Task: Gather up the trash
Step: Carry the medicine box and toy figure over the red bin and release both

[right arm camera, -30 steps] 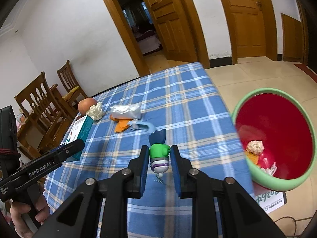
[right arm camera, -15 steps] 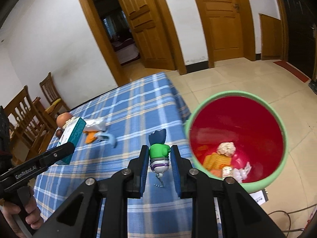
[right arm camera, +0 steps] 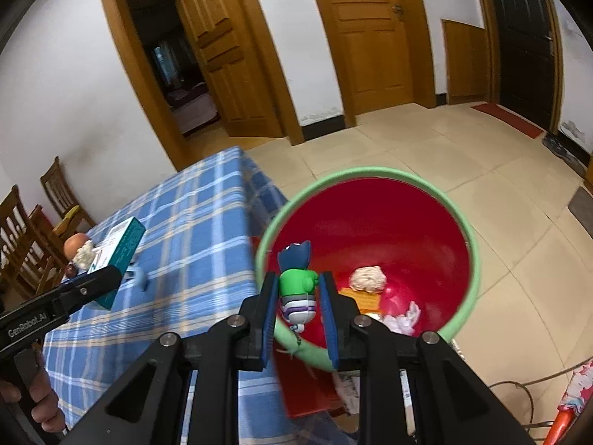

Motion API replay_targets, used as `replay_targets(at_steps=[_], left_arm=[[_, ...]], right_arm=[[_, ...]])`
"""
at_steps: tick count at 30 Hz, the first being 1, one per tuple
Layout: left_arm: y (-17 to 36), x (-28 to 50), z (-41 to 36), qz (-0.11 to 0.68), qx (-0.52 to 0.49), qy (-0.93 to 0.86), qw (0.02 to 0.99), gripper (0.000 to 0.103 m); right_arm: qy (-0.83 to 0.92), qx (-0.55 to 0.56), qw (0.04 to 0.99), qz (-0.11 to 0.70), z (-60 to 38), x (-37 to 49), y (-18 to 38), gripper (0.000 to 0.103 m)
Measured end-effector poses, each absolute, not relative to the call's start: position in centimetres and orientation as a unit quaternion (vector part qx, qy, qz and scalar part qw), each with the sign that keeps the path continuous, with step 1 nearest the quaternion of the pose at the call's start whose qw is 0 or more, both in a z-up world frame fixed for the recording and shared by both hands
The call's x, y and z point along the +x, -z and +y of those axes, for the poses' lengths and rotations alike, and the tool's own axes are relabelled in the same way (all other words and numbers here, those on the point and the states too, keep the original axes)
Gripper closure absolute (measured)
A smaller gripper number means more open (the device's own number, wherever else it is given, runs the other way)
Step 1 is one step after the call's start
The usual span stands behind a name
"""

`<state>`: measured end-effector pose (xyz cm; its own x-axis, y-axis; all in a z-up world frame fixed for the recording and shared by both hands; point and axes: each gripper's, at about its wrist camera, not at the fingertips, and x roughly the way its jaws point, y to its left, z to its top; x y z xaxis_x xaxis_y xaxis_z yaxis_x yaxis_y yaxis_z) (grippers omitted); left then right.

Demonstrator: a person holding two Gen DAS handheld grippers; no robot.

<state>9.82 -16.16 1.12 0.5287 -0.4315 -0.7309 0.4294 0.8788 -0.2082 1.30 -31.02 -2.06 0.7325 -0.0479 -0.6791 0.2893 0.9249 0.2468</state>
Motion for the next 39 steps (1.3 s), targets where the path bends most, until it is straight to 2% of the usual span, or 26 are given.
replay_targets(at_steps=[23,39], left_arm=[[1.2,10.6,-23.8,0.442,0.045,0.281,0.851,0.048],[2.8,10.8,-27.1,0.455,0.069,0.296,0.837,0.048]], right_arm=[[0.135,0.200,0.898,0.367,-36.7,1.7,5.5,0.077],[0.150,0.207,0.899,0.355,-37.6,0.1,4.7,0.065]])
